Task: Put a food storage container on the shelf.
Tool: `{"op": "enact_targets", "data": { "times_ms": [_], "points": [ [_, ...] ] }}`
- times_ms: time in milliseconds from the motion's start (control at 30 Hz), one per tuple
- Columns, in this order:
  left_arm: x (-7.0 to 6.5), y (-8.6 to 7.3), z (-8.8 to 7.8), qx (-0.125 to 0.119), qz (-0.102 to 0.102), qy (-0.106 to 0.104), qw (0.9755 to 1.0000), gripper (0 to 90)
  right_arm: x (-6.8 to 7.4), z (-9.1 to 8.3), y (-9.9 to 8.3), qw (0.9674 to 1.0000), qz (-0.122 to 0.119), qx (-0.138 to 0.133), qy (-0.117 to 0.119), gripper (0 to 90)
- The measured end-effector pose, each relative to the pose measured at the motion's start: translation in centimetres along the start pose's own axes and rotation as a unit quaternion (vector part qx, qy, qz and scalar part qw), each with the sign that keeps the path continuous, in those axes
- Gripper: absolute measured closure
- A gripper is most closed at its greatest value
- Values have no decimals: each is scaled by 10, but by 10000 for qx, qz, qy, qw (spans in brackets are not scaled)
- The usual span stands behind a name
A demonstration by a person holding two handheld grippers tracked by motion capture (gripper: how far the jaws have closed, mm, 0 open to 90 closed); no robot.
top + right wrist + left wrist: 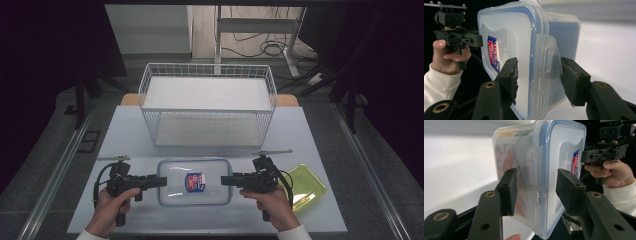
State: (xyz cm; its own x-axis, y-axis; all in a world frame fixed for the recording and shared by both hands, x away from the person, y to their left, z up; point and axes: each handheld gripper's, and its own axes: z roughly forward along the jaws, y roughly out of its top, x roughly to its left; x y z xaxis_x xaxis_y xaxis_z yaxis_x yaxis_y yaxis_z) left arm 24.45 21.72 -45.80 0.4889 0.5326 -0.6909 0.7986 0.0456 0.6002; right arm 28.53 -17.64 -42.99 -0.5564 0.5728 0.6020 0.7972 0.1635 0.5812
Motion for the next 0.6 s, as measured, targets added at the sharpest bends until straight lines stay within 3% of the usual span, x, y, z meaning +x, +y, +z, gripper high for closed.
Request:
{"op": "enact_targets", "data": {
  "times_ms": [233, 500, 600],
  "points": [
    [-13, 24, -4, -71, 176, -70, 9998, 528, 13, -16, 17, 9997, -178, -147, -99, 494],
    [-34, 61, -17, -265, 413, -124, 9987, 531, 33, -38, 53, 9981, -479, -363, -161, 495],
    [-48, 81, -24, -368, 573, -92, 9976, 531, 43, -49, 72, 9970, -596, -470, -153, 494]
  ]
}}
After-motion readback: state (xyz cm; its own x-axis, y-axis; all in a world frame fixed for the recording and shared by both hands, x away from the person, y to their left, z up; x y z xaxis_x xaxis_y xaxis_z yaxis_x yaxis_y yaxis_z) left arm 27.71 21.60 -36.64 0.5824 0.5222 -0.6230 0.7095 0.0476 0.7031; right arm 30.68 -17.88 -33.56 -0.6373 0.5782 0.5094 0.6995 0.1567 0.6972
